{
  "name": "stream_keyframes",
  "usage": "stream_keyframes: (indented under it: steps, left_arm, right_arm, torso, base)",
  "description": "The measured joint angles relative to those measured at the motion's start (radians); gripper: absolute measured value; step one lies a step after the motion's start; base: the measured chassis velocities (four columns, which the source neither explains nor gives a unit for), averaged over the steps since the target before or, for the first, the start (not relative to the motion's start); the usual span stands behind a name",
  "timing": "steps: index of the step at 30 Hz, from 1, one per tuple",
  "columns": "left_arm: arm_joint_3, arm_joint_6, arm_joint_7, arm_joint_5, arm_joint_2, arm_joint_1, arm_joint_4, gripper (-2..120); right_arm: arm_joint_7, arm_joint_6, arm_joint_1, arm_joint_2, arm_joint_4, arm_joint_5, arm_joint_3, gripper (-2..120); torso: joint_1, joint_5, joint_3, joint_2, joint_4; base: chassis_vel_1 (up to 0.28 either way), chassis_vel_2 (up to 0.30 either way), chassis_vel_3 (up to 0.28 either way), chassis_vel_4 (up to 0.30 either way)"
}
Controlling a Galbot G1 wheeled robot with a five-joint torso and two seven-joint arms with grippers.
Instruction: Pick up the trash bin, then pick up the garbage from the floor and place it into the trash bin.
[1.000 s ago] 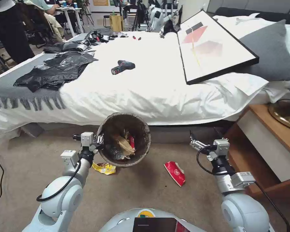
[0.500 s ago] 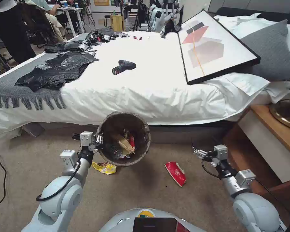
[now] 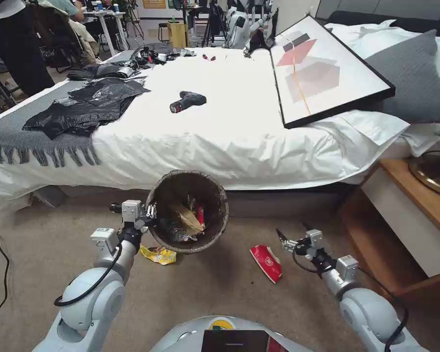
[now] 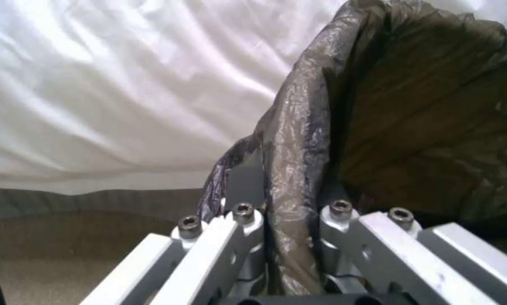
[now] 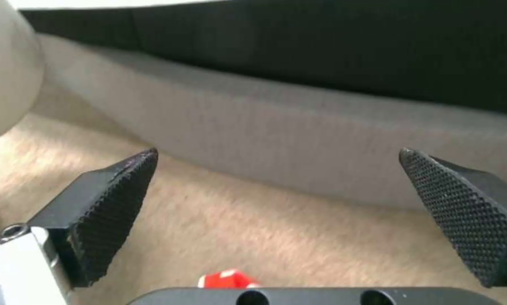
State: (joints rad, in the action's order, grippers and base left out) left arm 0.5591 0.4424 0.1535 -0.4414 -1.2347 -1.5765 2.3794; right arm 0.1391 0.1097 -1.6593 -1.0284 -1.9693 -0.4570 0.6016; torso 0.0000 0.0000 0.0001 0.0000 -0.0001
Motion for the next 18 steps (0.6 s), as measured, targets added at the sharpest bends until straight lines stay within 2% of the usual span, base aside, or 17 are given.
stream_keyframes:
  steps: [8, 18]
  left_arm:
    - [0.000, 0.001, 0.010, 0.000, 0.000, 0.001, 0.000, 7]
    - [-0.005, 0.001, 0.011, 0.002, -0.002, -0.001, 0.001, 7]
  right_arm:
    - [0.013, 0.080, 0.075, 0.065, 0.102, -0.066, -0.091, 100]
    - [0.055, 0.103, 0.117, 0.117, 0.212, -0.064, -0.165, 100]
  torso:
    - [0.000, 0.0001, 0.000, 0.000, 0.0001]
    - [0.000, 0.0002, 0.000, 0.000, 0.0000]
  base:
    - [0.000, 0.000, 0.000, 0.000]
    - [0.000, 0.000, 0.000, 0.000]
